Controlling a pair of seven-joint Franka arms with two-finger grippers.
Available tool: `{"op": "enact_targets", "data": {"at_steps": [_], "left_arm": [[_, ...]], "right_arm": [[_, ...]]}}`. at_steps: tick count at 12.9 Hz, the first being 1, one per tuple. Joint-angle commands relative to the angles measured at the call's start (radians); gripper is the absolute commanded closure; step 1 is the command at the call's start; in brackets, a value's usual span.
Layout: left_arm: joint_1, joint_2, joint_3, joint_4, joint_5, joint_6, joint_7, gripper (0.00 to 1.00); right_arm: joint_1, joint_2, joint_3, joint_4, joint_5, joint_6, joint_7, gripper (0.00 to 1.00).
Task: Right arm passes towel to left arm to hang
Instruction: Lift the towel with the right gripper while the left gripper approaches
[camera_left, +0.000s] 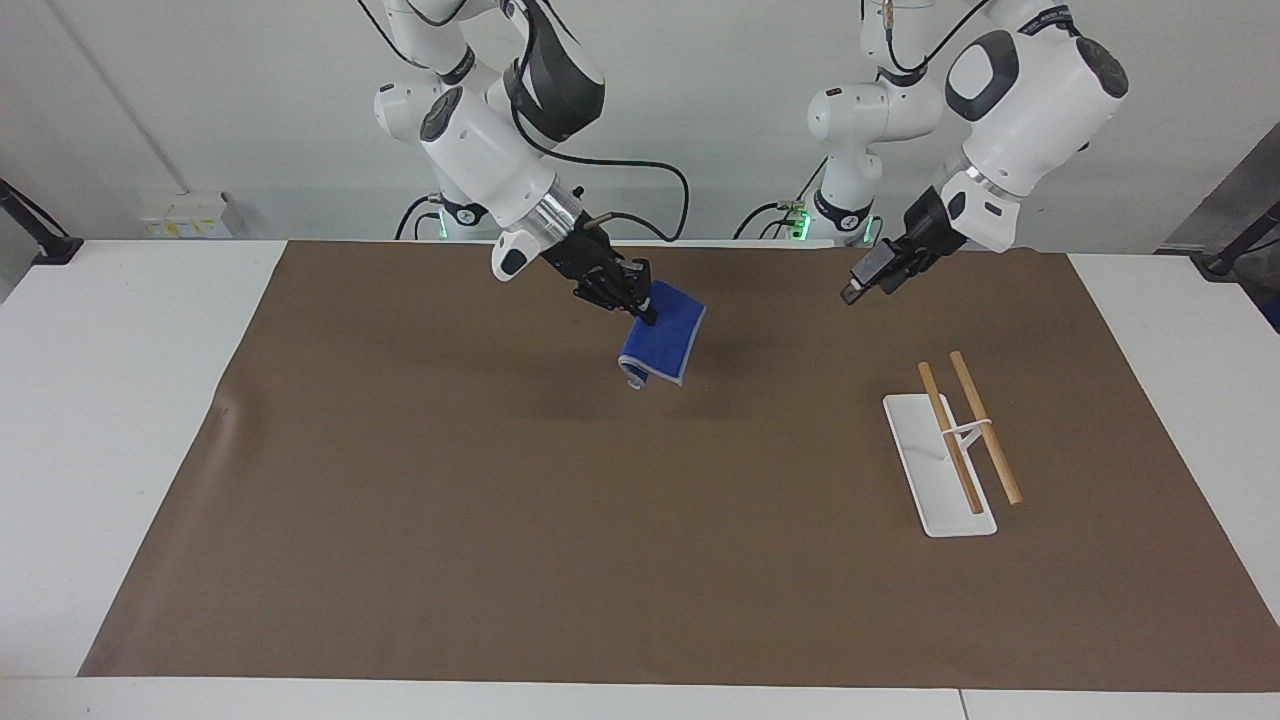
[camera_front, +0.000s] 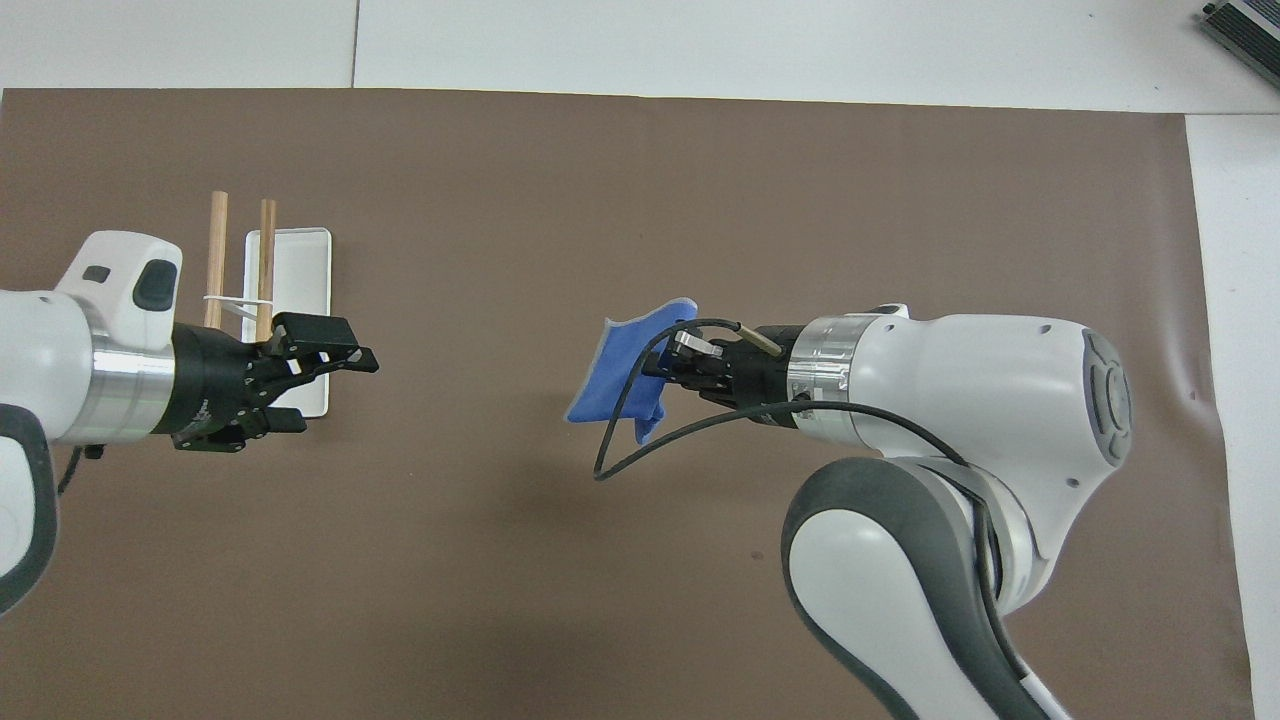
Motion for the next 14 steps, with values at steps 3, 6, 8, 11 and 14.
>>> {"op": "enact_targets", "data": {"at_steps": [3, 6, 8, 11, 14], "left_arm": [[-0.213, -0.017, 0.008, -0.197, -0.127, 0.411, -0.368, 0.00], [-0.238, 0.029, 0.008, -0.219, -0.191, 0.498, -0.466, 0.00], [-0.238, 0.031, 0.008, -0.221, -0.227, 0.503, -0.510, 0.00], [-0.253, 0.037, 0.008, -0.208, -0.234, 0.507, -0.640, 0.00], [-0.290, 0.037, 0.008, -0.198, -0.250, 0.509, -0.734, 0.00]], "right_arm": [[0.052, -0.003, 0.006, 0.010, 0.043, 0.013, 0.111, 1.00], [0.054, -0.003, 0.006, 0.010, 0.043, 0.011, 0.125, 1.00], [0.054, -0.003, 0.006, 0.010, 0.042, 0.011, 0.123, 1.00], [0.054, -0.004, 0.006, 0.010, 0.042, 0.005, 0.123, 1.00], [0.054, -0.004, 0.006, 0.010, 0.042, 0.002, 0.123, 1.00]]}}
